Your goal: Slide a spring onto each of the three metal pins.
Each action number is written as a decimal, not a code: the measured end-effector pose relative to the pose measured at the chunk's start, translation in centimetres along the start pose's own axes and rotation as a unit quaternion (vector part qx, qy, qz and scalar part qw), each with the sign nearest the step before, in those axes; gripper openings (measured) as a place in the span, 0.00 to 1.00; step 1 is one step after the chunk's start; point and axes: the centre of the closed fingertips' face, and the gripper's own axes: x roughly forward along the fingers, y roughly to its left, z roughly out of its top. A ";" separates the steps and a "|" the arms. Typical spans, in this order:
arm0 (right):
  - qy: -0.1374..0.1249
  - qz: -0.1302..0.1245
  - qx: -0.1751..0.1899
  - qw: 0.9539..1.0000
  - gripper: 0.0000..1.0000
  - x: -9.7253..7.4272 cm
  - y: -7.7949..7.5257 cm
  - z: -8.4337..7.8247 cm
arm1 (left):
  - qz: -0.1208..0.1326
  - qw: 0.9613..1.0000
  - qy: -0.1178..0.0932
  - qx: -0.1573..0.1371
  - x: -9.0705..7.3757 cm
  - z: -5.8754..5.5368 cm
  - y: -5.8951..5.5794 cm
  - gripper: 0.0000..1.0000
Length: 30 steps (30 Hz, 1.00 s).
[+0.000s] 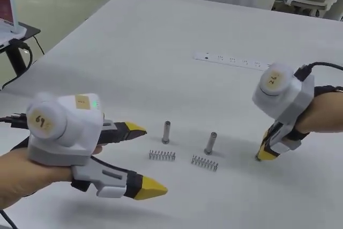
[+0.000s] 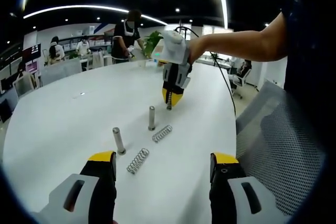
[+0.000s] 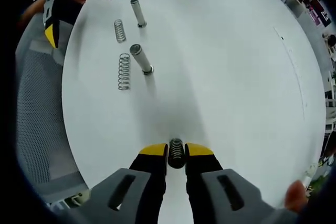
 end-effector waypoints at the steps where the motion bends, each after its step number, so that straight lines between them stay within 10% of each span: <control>1: -0.002 0.001 0.000 1.000 0.12 0.0 0.0 0.1 | 0.000 1.000 0.000 0.000 0.0 0.0 0.0 0.69; 30: -0.048 0.000 -0.052 0.997 0.20 -1.8 3.0 4.6 | -0.003 1.000 0.001 0.007 0.0 0.2 -0.4 0.68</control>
